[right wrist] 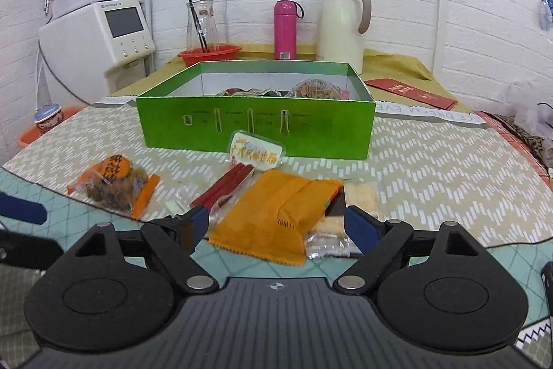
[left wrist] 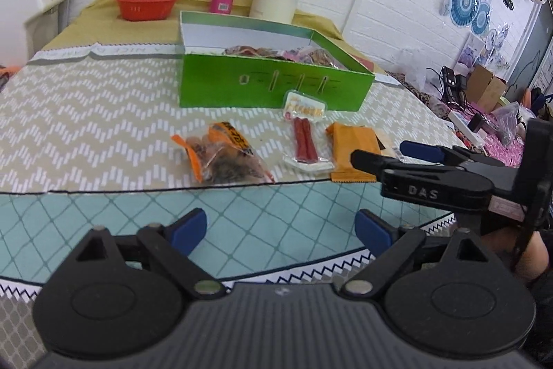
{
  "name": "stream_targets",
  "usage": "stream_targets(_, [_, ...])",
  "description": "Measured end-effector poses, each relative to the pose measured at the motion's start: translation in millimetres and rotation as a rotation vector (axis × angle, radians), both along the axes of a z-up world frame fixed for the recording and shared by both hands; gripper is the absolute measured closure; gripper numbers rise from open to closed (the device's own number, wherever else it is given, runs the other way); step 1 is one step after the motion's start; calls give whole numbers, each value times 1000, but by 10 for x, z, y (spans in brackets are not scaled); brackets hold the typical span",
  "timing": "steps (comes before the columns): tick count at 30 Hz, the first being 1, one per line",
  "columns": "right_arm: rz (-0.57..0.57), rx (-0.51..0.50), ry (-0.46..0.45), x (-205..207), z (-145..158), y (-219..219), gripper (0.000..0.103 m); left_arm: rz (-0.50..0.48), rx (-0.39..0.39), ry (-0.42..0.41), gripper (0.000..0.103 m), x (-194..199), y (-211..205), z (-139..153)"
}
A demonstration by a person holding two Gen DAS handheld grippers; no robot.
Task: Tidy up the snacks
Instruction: 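Move both grippers back toward the remaining snack packets, then close the left gripper on the red sausage-stick packet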
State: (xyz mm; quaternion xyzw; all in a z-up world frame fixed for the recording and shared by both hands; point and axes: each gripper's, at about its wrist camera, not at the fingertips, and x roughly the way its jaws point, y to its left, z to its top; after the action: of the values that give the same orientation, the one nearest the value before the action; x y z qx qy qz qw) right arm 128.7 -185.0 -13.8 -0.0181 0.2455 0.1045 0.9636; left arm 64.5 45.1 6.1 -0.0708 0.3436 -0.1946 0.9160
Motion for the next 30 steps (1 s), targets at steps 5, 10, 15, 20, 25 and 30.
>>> stream_targets(5, [-18,-44,44,188,-104,65,6,-14,-1,2,11,42,-60,25])
stream_targets(10, [43,-19,41,-32,-78,-132,20,-40,3,18,11,151,-209,2])
stream_targets(15, [89,-31,32,-287,-90,-247,26,-69,-18,11,11,273,-424,51])
stream_targets(20, [86,-30,20,-454,-115,-304,25,-63,-12,-8,11,516,-670,84])
stream_targets(25, [81,-13,23,-491,-114,-354,25,-18,115,-32,11,906,-985,-32])
stream_targets(30, [74,5,26,-515,-126,-380,23,13,125,12,11,1142,-1022,-168])
